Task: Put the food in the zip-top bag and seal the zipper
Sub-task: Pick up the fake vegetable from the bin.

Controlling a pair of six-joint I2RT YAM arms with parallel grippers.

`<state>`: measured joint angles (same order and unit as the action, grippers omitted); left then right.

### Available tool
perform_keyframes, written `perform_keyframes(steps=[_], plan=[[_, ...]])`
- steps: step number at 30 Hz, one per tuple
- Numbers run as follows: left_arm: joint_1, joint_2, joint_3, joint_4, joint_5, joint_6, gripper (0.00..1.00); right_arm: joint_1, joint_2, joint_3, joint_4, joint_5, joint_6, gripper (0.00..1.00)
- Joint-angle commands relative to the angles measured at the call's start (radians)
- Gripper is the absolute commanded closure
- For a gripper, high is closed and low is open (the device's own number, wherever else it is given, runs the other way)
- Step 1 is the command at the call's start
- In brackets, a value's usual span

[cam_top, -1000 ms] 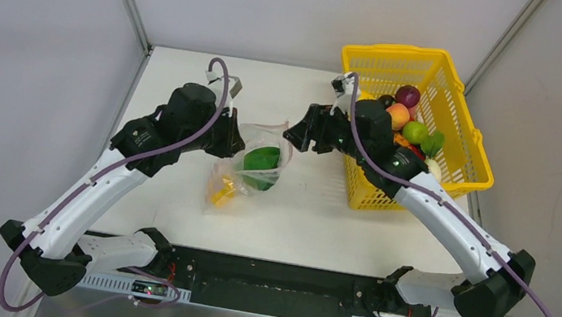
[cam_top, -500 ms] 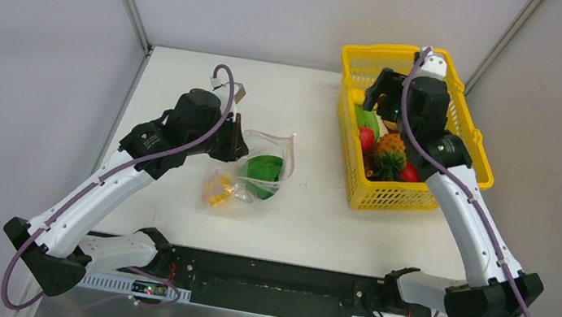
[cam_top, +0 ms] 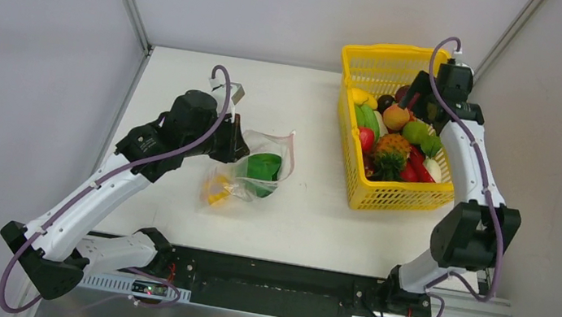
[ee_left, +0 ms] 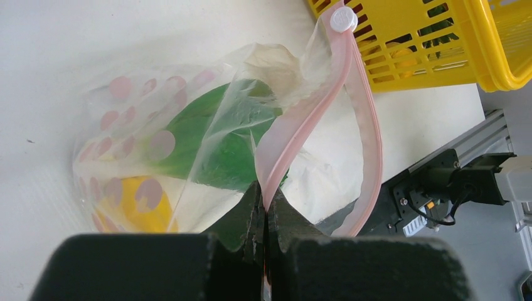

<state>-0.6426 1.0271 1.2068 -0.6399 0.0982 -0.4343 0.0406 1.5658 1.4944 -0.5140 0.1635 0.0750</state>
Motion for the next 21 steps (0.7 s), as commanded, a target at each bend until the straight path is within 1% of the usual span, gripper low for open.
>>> perform_keyframes(steps=[1, 7, 12, 18, 21], plan=[[-0.01, -0.025, -0.007, 0.046, 0.022, 0.0, 1.0, -0.011, 0.124, 0.174, 0.019, -0.053, 0.011, 0.15], [-0.009, -0.048, -0.029, 0.055, 0.019, 0.0, 1.0, -0.023, 0.341, 0.34, 0.089, 0.007, 0.006, 0.14], [-0.009, -0.043, -0.03, 0.061, 0.01, 0.002, 1.0, -0.027, 0.506, 0.467, 0.109, 0.072, -0.04, 0.14], [-0.009, -0.031, -0.011, 0.061, 0.026, 0.011, 1.0, -0.036, 0.601, 0.48, 0.216, 0.099, -0.107, 0.13], [-0.009, -0.031, -0.026, 0.068, 0.02, 0.009, 1.0, -0.037, 0.634, 0.492, 0.243, 0.076, -0.123, 0.14]])
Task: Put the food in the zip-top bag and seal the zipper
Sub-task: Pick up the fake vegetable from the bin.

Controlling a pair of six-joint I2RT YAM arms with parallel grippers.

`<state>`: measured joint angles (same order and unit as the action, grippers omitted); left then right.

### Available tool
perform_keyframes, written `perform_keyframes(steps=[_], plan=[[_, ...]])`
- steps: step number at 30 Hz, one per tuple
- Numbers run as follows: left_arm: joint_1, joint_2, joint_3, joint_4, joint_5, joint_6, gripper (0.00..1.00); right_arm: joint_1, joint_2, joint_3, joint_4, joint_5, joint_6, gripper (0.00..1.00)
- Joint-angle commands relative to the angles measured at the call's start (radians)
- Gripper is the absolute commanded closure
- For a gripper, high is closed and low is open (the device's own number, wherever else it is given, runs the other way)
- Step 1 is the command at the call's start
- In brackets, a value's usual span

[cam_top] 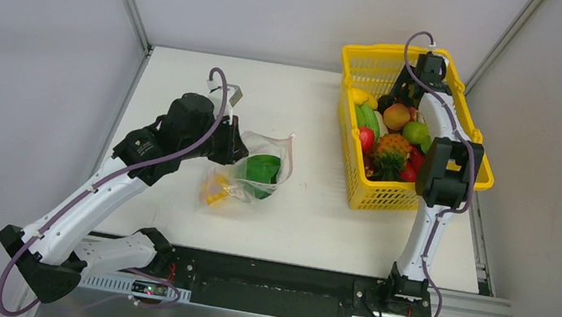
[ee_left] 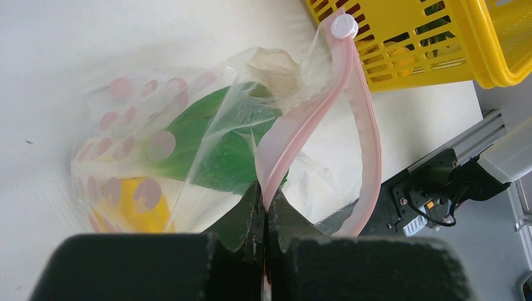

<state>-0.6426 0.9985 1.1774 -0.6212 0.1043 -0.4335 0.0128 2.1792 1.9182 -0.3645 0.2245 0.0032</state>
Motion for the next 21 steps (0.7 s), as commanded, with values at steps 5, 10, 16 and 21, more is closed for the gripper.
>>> perform_keyframes(steps=[5, 10, 16, 21], plan=[[-0.009, 0.012, 0.016, 0.048, 0.018, 0.013, 1.0, -0.01, 0.022, -0.017, 0.251, -0.009, -0.065, 0.19], [-0.009, 0.006, 0.008, 0.051, 0.016, 0.013, 1.0, -0.009, -0.002, -0.077, 0.352, -0.046, -0.061, 0.4], [-0.009, 0.007, 0.004, 0.044, 0.014, 0.006, 1.0, -0.01, -0.04, -0.092, 0.301, -0.118, -0.05, 0.66], [-0.009, -0.022, -0.004, 0.034, -0.008, 0.007, 1.0, -0.01, -0.148, -0.148, 0.31, -0.177, -0.016, 0.66]])
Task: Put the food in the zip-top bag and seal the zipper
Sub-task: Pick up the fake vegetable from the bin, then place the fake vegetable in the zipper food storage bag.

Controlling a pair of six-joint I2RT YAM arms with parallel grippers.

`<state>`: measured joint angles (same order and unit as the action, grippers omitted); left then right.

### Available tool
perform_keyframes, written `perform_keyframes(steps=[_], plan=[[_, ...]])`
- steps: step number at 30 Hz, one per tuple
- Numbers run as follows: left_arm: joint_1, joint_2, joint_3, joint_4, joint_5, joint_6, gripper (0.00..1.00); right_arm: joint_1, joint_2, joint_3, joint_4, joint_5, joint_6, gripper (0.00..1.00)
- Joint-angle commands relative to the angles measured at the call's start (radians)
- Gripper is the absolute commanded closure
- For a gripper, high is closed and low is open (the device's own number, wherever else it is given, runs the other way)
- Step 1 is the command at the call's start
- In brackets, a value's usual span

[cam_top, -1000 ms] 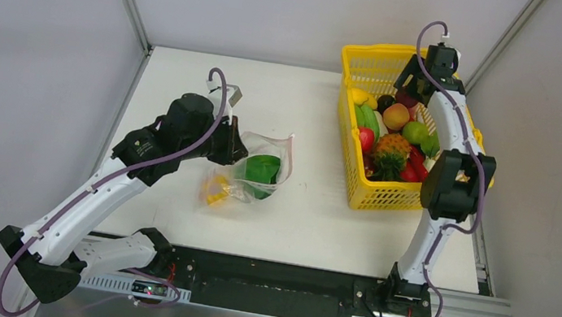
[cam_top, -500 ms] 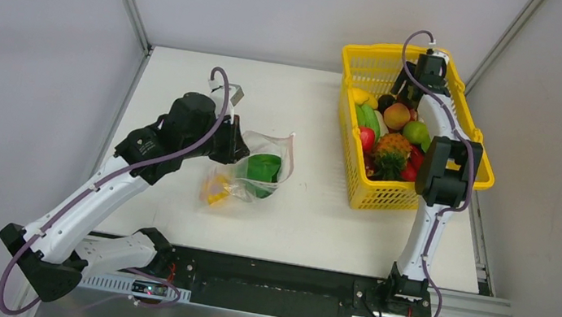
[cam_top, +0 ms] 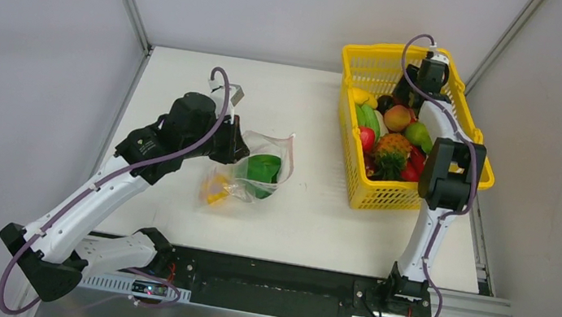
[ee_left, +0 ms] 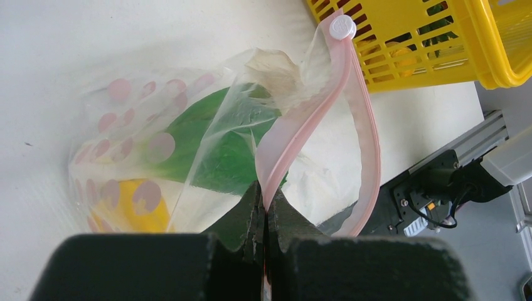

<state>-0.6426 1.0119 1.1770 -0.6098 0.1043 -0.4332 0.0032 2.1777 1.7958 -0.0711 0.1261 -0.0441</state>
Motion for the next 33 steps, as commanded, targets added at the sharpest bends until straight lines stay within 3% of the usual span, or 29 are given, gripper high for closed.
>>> perform_keyframes(steps=[1, 7, 14, 19, 24, 28, 33], plan=[[-0.009, -0.038, -0.004, 0.019, -0.014, 0.009, 1.0, 0.001, -0.17, -0.022, 0.001, -0.102, 0.037, 0.67], [-0.009, -0.032, -0.006, 0.024, -0.009, 0.0, 1.0, 0.001, -0.327, -0.052, -0.098, -0.171, 0.109, 0.66], [-0.009, -0.026, -0.024, 0.042, -0.012, -0.026, 1.0, 0.0, -0.554, -0.218, -0.062, -0.28, 0.221, 0.64], [-0.009, -0.038, -0.052, 0.07, -0.022, -0.055, 1.0, 0.0, -0.709, -0.331, -0.034, -0.476, 0.359, 0.63], [-0.009, -0.023, -0.059, 0.085, -0.027, -0.078, 1.0, 0.011, -0.865, -0.505, 0.122, -0.732, 0.522, 0.63], [-0.009, -0.008, -0.058, 0.086, -0.02, -0.098, 1.0, 0.078, -0.969, -0.6, 0.163, -0.852, 0.586, 0.62], [-0.009, 0.016, -0.047, 0.096, 0.007, -0.125, 1.0, 0.267, -1.082, -0.695, 0.191, -0.82, 0.552, 0.62]])
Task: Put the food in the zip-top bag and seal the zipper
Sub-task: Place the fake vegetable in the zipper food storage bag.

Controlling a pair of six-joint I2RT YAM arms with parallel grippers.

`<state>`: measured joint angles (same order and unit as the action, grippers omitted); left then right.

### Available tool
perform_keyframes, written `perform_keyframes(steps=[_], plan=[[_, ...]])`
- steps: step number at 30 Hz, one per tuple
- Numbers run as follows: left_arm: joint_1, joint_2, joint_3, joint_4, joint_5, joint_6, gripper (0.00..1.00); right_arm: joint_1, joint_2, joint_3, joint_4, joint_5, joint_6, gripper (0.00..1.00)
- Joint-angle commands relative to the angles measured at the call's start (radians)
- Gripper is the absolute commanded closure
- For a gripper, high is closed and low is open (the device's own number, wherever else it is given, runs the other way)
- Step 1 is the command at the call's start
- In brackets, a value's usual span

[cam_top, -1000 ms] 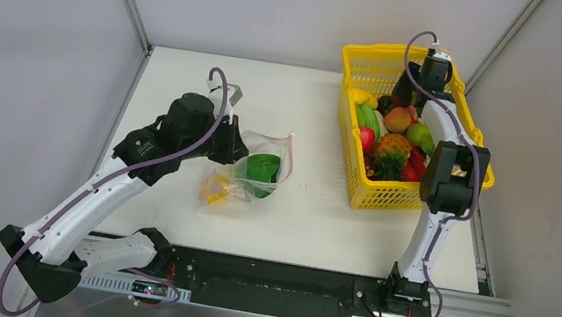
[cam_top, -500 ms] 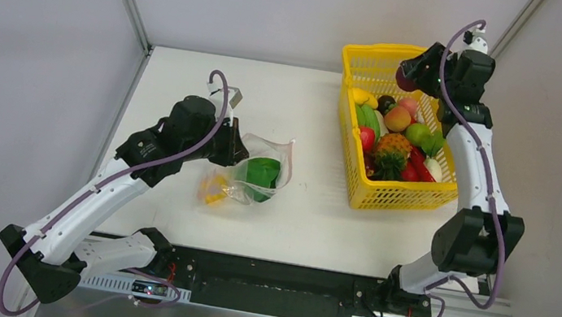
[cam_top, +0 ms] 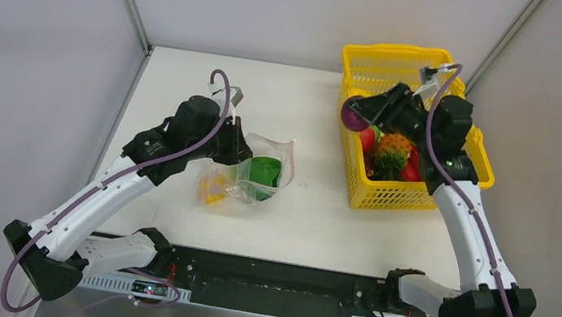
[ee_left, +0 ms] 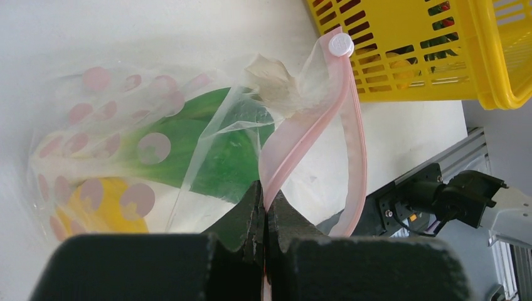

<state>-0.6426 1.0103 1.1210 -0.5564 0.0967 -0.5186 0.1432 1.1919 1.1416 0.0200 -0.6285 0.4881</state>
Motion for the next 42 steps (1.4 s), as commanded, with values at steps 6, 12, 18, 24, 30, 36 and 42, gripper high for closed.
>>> perform_keyframes(steps=[6, 12, 18, 24, 30, 36, 42], plan=[[-0.009, 0.057, 0.064, 0.031, 0.027, -0.089, 1.0, 0.369, -0.129, -0.074, 0.04, 0.119, -0.087, 0.62], [-0.009, 0.071, 0.096, 0.026, 0.039, -0.17, 1.0, 0.588, -0.092, -0.088, 0.001, 0.33, -0.178, 0.62], [-0.009, 0.057, 0.078, 0.043, 0.075, -0.212, 1.0, 0.681, -0.002, -0.056, -0.001, 0.499, -0.205, 0.62], [-0.009, 0.011, 0.039, 0.086, 0.072, -0.217, 1.0, 0.71, 0.098, -0.022, 0.007, 0.597, -0.182, 0.61], [-0.009, -0.015, 0.035, 0.089, 0.04, -0.199, 1.0, 0.761, 0.133, -0.007, 0.029, 0.519, -0.153, 0.55], [-0.009, -0.079, -0.041, 0.249, 0.058, -0.238, 1.0, 0.762, 0.226, 0.134, -0.163, 0.336, -0.211, 0.38], [-0.008, -0.122, -0.035, 0.211, -0.005, -0.226, 1.0, 0.762, 0.196, 0.175, -0.199, 0.337, -0.26, 0.14]])
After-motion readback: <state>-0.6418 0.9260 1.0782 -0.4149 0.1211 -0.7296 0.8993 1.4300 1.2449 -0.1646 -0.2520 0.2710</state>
